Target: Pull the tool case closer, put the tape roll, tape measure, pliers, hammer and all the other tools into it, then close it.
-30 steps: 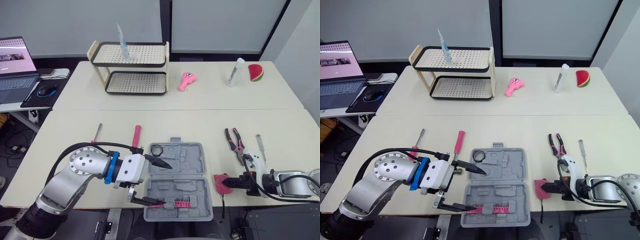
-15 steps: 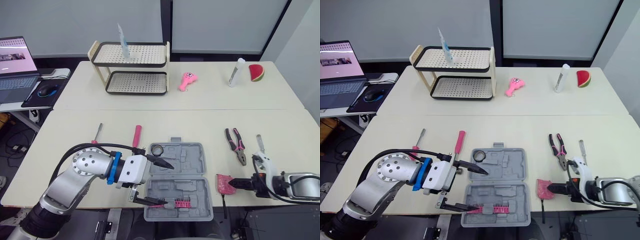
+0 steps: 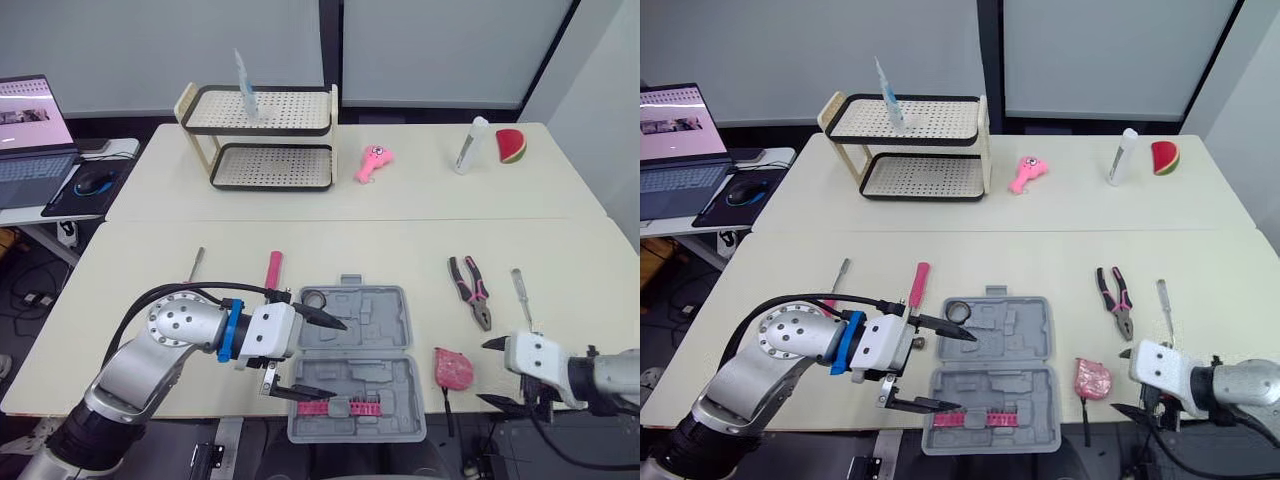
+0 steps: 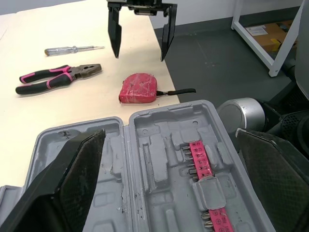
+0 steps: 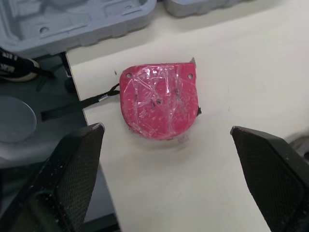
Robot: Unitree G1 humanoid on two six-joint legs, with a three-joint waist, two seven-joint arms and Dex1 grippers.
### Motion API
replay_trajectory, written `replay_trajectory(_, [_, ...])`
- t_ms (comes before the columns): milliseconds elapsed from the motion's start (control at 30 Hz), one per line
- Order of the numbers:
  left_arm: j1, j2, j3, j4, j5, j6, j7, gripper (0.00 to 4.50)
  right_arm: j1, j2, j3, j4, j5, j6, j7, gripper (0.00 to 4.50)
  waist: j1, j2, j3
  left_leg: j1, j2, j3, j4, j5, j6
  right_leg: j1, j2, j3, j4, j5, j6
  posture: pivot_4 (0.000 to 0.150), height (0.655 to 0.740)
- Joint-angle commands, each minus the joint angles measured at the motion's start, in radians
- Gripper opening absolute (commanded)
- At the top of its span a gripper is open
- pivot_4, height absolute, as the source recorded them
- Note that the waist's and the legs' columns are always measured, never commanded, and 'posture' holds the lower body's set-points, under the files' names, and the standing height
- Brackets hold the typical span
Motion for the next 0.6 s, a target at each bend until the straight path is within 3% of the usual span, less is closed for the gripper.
replay_trajectory(33, [0.009, 0.002, -0.004, -0.031, 0.004, -0.014, 0.007, 4.50, -0.053, 0.068, 0.017, 0.070, -0.066, -0.102, 0.036, 4.47, -0.001, 0.000, 0.000, 0.000, 0.000, 0.000, 0.000, 0.000, 0.000, 0.000, 0.000, 0.000, 0.000, 0.000, 0.000, 0.150, 0.7356])
replay_trajectory(600, [0.015, -0.033, -0.014, -0.032, -0.036, -0.066, -0.022, 4.50, -0.175, 0.223, 0.082, 0.213, -0.198, -0.168, 0.142, 4.47, 0.002, 0.000, 0.000, 0.001, 0.000, -0.001, 0.000, 0.000, 0.000, 0.002, 0.000, 0.000, 0.000, 0.000, 0.000, 0.150, 0.7356])
